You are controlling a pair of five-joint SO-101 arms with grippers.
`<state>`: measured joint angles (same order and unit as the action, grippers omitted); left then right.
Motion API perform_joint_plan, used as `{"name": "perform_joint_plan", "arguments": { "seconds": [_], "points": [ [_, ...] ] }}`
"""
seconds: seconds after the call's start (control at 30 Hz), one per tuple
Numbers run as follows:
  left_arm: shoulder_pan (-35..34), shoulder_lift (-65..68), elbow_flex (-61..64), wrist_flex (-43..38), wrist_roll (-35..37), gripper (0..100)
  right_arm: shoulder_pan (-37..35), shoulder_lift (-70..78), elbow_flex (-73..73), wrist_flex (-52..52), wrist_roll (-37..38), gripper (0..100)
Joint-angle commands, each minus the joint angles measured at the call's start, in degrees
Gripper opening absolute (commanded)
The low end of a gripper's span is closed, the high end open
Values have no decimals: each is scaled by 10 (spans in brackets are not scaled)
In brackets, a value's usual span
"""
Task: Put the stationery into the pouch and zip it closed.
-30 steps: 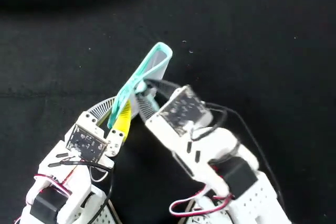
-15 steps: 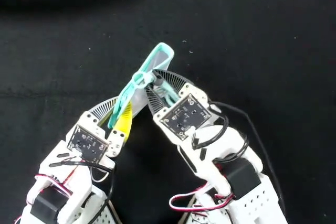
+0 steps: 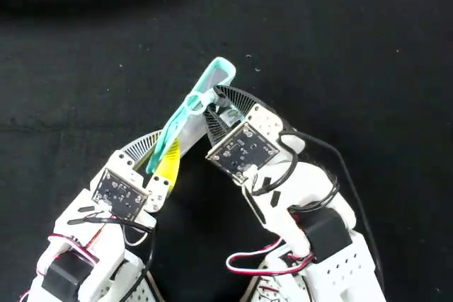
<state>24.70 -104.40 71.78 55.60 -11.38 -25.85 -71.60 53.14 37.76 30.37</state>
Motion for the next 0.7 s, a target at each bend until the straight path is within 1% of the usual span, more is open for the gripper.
{"name": "perform_joint_plan", "arguments": {
  "seconds": [0.0, 0.2, 0.47, 0.67],
  "points": [
    [-2, -1, 18, 17, -4, 29, 53, 3, -40, -23, 9, 12],
    [-2, -1, 18, 17, -4, 29, 84, 25, -44, -62, 13, 12],
    [-2, -1, 18, 17, -4, 29, 158, 145, -116, -90, 10, 12],
    [-2, -1, 18, 17, -4, 29, 211, 213, -162, -90, 10, 12]
  ]
}}
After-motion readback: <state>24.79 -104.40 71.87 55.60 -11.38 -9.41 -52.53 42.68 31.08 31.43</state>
